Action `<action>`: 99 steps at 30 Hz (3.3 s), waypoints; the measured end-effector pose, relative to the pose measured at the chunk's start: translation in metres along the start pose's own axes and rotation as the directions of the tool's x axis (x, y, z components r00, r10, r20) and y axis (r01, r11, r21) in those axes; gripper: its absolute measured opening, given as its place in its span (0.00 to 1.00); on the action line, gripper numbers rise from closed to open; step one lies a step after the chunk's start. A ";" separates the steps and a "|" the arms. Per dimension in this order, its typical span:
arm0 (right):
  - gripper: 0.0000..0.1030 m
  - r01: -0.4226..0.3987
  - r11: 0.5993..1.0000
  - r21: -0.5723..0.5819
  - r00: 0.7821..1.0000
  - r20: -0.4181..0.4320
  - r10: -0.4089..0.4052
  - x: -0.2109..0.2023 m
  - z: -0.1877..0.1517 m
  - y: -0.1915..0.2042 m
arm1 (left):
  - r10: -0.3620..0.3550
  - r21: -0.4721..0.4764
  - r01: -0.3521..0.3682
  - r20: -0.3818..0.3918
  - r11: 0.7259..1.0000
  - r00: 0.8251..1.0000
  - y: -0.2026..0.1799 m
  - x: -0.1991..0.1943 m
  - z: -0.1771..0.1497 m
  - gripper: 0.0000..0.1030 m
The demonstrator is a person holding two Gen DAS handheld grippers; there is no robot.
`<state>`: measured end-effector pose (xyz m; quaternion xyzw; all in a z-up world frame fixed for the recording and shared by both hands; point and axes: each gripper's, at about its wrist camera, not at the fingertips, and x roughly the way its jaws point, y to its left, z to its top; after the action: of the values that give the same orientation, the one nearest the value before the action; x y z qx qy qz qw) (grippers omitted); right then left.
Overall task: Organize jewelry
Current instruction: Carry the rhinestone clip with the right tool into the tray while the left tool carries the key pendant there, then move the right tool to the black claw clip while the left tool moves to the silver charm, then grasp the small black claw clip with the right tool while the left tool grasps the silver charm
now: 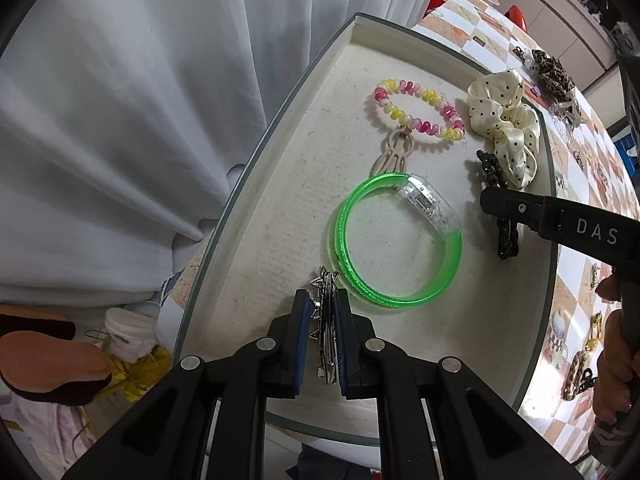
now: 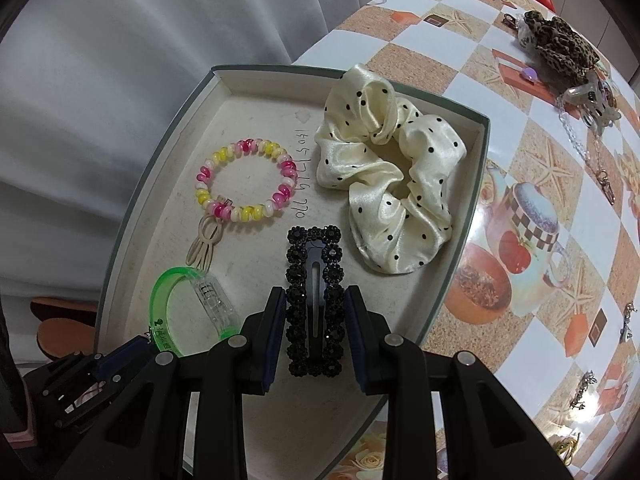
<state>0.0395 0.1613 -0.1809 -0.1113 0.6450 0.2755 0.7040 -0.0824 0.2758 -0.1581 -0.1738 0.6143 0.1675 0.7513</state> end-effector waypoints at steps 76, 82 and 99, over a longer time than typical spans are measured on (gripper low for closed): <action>0.82 0.050 0.747 0.663 0.990 0.066 -0.125 -0.135 -0.242 -0.228 | -0.096 0.533 0.095 -0.025 0.841 0.995 -0.278 -0.002 0.003 1.00; 0.80 0.030 0.757 0.653 0.994 0.063 -0.094 -0.126 -0.240 -0.220 | -0.107 0.540 0.111 -0.038 0.834 0.993 -0.293 0.008 0.006 0.93; 0.41 0.037 0.755 0.654 0.996 0.039 -0.083 -0.100 -0.230 -0.206 | -0.131 0.618 0.153 -0.082 0.771 0.988 -0.346 0.030 -0.009 0.68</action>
<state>-0.0477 -0.1507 -0.1574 0.1293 0.6733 0.0145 0.7278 0.0766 -0.0327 -0.1696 0.0352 0.6328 -0.1047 0.7664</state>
